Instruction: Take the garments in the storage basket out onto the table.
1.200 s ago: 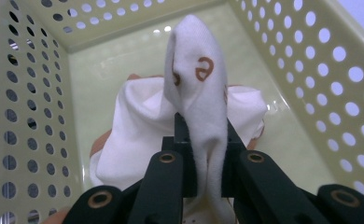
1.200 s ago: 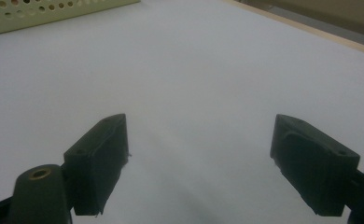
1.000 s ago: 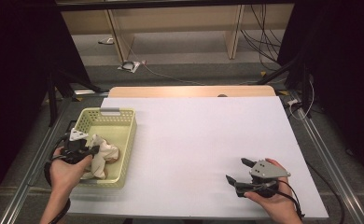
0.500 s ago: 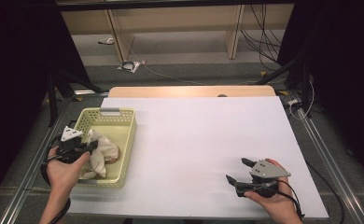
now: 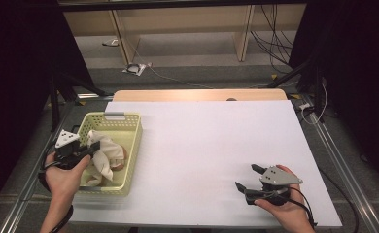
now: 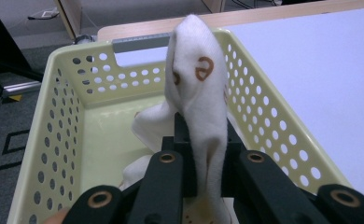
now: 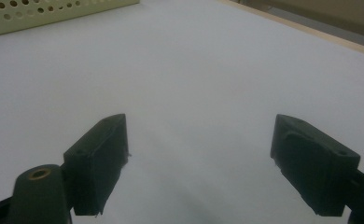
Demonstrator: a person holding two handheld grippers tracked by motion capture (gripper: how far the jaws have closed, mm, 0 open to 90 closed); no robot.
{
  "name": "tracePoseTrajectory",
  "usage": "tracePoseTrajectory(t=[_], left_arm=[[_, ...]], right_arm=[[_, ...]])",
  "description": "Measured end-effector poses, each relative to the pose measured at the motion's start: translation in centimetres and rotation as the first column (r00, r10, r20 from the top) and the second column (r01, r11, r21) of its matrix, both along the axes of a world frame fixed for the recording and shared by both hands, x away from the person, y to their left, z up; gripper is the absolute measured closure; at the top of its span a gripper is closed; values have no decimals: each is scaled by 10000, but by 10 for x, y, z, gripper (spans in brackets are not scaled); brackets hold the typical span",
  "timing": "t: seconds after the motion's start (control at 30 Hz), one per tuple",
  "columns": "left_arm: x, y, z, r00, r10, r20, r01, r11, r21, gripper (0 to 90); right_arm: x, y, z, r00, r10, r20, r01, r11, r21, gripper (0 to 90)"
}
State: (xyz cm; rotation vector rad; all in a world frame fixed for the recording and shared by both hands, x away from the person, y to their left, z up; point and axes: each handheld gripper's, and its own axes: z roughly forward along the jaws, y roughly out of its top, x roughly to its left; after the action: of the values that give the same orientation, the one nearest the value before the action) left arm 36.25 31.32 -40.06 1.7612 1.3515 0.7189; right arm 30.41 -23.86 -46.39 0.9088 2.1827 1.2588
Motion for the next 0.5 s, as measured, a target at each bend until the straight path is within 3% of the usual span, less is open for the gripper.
tracePoseTrajectory(t=[0.5], left_arm=[[-4,-2,10,9985,66,546,-56,9998,-186,835]], right_arm=[[0,0,0,10000,11,9,-11,10000,11,198]])
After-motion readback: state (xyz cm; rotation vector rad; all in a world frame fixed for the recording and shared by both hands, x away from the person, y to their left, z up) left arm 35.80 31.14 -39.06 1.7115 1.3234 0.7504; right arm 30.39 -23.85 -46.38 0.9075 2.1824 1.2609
